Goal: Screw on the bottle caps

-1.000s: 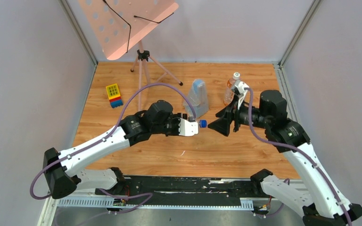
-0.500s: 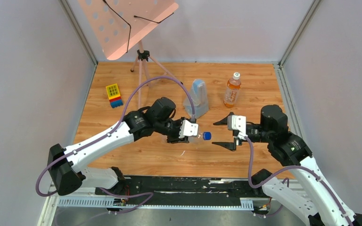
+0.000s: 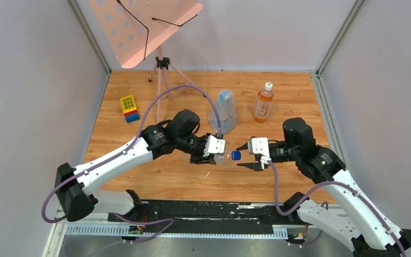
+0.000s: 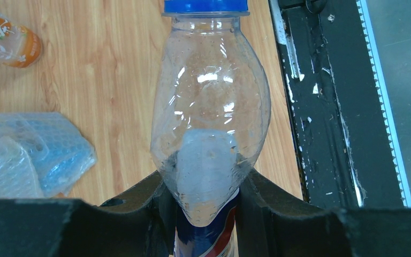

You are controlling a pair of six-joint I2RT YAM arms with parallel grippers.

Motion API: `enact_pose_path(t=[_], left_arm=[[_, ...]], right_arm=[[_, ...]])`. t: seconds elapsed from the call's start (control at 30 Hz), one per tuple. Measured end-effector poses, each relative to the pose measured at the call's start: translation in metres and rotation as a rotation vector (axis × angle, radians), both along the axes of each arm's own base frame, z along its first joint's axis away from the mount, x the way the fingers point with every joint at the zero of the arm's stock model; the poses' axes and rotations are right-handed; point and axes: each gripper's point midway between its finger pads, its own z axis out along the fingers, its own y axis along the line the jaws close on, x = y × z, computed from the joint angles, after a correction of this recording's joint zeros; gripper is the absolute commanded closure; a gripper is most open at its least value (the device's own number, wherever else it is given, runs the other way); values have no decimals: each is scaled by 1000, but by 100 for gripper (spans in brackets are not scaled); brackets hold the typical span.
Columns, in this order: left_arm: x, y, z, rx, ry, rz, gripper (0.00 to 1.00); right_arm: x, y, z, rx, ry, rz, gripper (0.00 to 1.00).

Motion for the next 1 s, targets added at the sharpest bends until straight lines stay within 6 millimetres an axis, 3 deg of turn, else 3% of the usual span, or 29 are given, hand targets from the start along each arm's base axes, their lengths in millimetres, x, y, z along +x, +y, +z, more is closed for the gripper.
enact_pose_path(t=[0.3,0.47,0.53,0.7,0.87,1.0], left_arm=[[-1,2,-2,11,8,2,65],[5,8,-2,22,-22,44,65],[9,14,-1,19,-57,79,65],[30,31,2,6,-190,205,66],[51,49,-1,34,-318,325,66],[59,59,-11,100,-421,384,66]], right_arm=[[5,3,-7,-25,16,-8,80],[13,9,-7,-35,155,-71,99],[17,14,-7,-35,250,-114,100],[37,30,-7,-34,591,-314,100],[65,45,-13,-3,1101,-585,100],[74,53,-27,-10,1539,-691,100]])
